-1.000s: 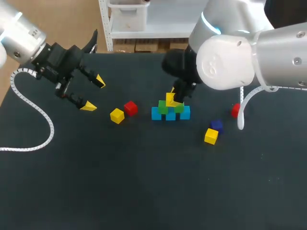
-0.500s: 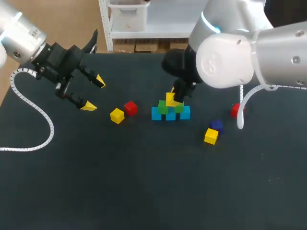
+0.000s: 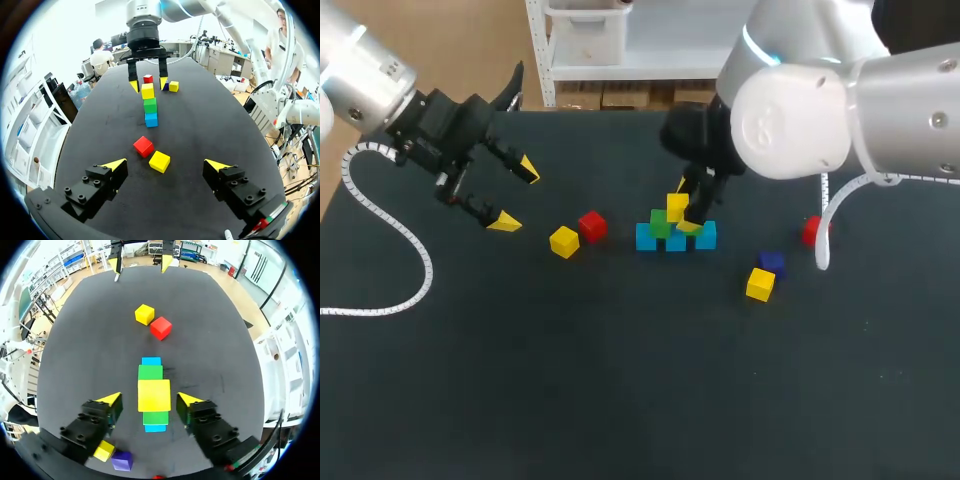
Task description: Place the blue cubes, place green cubes on the blue cubes, place the yellow cubes on the green cubes, then place the red cubes on the yellow cubes, and place purple cube on the red cubes.
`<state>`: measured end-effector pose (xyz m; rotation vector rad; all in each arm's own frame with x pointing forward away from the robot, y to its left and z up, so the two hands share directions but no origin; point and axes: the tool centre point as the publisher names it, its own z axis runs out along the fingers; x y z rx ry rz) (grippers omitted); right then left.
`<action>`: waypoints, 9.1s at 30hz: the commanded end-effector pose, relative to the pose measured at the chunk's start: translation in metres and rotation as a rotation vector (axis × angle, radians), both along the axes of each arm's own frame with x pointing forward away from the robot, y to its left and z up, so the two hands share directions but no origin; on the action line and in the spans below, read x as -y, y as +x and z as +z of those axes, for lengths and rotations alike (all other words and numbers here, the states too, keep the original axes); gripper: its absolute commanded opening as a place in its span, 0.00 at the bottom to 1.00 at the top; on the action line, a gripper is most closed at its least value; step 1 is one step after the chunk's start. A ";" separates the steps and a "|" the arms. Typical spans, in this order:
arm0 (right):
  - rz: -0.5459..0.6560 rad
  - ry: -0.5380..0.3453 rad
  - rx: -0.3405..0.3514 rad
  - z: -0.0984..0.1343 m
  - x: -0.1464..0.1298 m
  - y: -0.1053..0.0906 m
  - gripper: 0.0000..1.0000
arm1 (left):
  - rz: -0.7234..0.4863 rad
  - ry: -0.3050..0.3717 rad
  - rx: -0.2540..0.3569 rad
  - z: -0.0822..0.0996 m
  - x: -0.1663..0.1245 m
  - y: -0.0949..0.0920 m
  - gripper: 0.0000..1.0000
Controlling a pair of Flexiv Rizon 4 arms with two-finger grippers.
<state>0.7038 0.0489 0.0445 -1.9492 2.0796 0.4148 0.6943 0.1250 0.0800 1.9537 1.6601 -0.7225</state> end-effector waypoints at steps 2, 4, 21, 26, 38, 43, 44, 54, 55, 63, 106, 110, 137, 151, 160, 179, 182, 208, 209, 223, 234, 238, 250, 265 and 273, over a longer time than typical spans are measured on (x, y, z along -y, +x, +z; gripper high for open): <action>0.006 0.031 -0.030 0.007 0.001 0.001 1.00 | -0.002 0.000 -0.001 -0.001 0.000 0.001 1.00; -0.007 0.048 -0.030 0.015 0.006 -0.001 1.00 | -0.002 0.000 -0.001 -0.001 0.000 0.001 1.00; -0.271 0.055 -0.049 0.028 0.097 -0.058 1.00 | -0.002 0.000 -0.001 -0.001 0.000 0.001 1.00; -0.282 0.056 -0.075 0.011 0.088 -0.082 1.00 | -0.002 0.000 -0.001 -0.001 0.000 0.001 1.00; -0.180 -0.005 -0.083 -0.030 0.060 -0.100 1.00 | -0.002 0.000 -0.001 -0.001 0.000 0.001 1.00; -0.191 -0.053 -0.063 -0.038 0.066 -0.098 1.00 | -0.002 0.000 -0.001 -0.001 0.000 0.001 1.00; -0.194 -0.062 -0.058 -0.040 0.068 -0.097 1.00 | -0.002 0.000 -0.001 -0.001 0.000 0.001 1.00; -0.272 -0.110 -0.061 -0.039 0.096 -0.095 1.00 | -0.002 0.000 -0.001 -0.001 0.000 0.001 1.00; -0.282 -0.115 -0.064 -0.037 0.099 -0.097 1.00 | -0.002 0.000 -0.001 -0.001 0.000 0.001 1.00; -0.304 -0.119 -0.098 -0.038 0.111 -0.115 1.00 | -0.002 0.000 -0.001 -0.001 0.000 0.001 1.00; -0.313 -0.172 -0.047 -0.051 0.107 -0.097 0.00 | -0.002 0.000 -0.001 -0.001 0.000 0.001 1.00; -0.301 -0.163 -0.050 -0.041 0.109 -0.096 0.00 | -0.002 0.000 -0.001 -0.001 0.000 0.001 1.00; 0.062 -0.086 0.004 0.020 0.078 -0.020 0.00 | -0.002 0.000 -0.001 -0.001 0.000 0.001 1.00; 0.073 -0.118 0.027 0.016 0.048 -0.006 0.00 | -0.002 0.000 -0.001 -0.001 0.000 0.001 1.00; 0.091 -0.138 0.033 0.011 0.037 -0.001 0.00 | -0.002 0.000 -0.001 -0.001 0.000 0.001 1.00; 0.050 -0.153 0.028 0.008 0.038 0.001 0.00 | -0.002 0.000 -0.001 -0.001 0.000 0.001 1.00; 0.045 -0.153 0.025 0.008 0.038 0.000 0.00 | -0.002 0.000 -0.001 -0.001 0.000 0.001 1.00; 0.040 -0.158 0.024 0.005 0.031 0.001 0.05 | -0.002 0.000 -0.001 -0.001 0.000 0.001 1.00; 0.039 -0.158 0.023 0.005 0.031 0.001 0.05 | -0.002 0.000 -0.001 -0.001 0.000 0.001 1.00; 0.043 -0.159 0.021 0.002 0.031 0.004 0.15 | -0.002 0.000 -0.001 -0.001 0.000 0.001 1.00; 0.043 -0.159 0.017 0.002 0.030 0.005 0.24 | -0.002 0.000 -0.001 -0.001 0.000 0.001 1.00; 0.043 -0.159 0.016 0.000 0.030 0.006 0.29 | -0.002 0.000 -0.001 -0.001 0.000 0.001 1.00; 0.041 -0.158 0.016 0.000 0.029 0.008 0.43 | -0.002 0.000 -0.001 -0.001 0.000 0.001 1.00; 0.055 -0.095 -0.046 0.017 0.042 -0.004 1.00 | -0.002 0.000 -0.001 -0.001 0.000 0.001 1.00; 0.003 0.083 -0.042 0.038 0.094 -0.003 1.00 | -0.002 0.000 -0.001 -0.001 0.000 0.001 1.00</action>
